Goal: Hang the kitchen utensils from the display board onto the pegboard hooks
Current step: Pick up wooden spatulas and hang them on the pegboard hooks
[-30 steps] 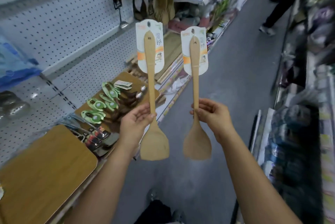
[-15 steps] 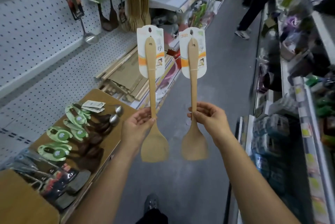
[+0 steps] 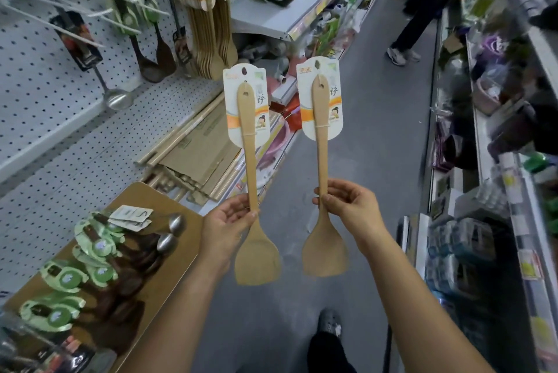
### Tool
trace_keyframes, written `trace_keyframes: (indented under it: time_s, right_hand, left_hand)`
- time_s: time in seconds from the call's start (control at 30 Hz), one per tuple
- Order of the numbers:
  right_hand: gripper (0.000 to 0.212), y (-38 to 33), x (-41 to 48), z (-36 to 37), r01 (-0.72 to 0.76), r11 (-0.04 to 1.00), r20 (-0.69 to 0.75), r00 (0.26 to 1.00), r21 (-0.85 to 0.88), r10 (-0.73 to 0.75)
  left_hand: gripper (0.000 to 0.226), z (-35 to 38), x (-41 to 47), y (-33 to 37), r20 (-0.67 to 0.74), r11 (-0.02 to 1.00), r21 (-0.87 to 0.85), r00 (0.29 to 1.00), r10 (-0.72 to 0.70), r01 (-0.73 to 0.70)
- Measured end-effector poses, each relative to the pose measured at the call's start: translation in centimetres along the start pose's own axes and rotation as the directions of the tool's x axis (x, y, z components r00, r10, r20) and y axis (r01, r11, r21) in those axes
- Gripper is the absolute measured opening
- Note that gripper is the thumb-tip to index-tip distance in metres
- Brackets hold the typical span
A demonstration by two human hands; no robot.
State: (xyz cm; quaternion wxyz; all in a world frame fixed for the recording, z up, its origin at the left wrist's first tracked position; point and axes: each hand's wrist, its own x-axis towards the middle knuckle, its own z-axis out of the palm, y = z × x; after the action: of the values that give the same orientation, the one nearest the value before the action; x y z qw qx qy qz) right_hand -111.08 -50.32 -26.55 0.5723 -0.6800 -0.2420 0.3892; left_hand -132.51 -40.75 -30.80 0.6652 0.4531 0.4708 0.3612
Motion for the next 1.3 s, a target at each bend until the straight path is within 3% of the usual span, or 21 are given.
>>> trace_keyframes:
  time_s: [0.3,0.5,1.1,1.3]
  right_hand:
    - [0.026,-3.0,13.0,-6.4,-0.008,0.999,0.195,0.981,-0.052,0.018]
    - [0.025,-5.7,21.9,-8.6,0.022,0.994,0.333,0.943,-0.103,0.014]
    - [0.024,-11.0,44.2,-1.7,0.079,0.988,0.551,0.834,-0.136,0.009]
    - [0.017,-12.9,51.6,0.8,0.093,0.99,0.654,0.756,-0.11,0.002]
  left_hand:
    - [0.037,11.6,7.5,1.8,-0.132,0.998,-0.018,0.99,0.057,-0.06]
    - [0.035,17.0,12.1,2.9,-0.311,0.995,-0.071,0.949,0.046,-0.071]
    - [0.031,19.9,29.7,5.6,-0.53,0.979,-0.139,0.846,0.051,-0.146]
    - [0.029,21.7,35.5,7.2,-0.61,0.971,-0.156,0.791,0.049,-0.181]
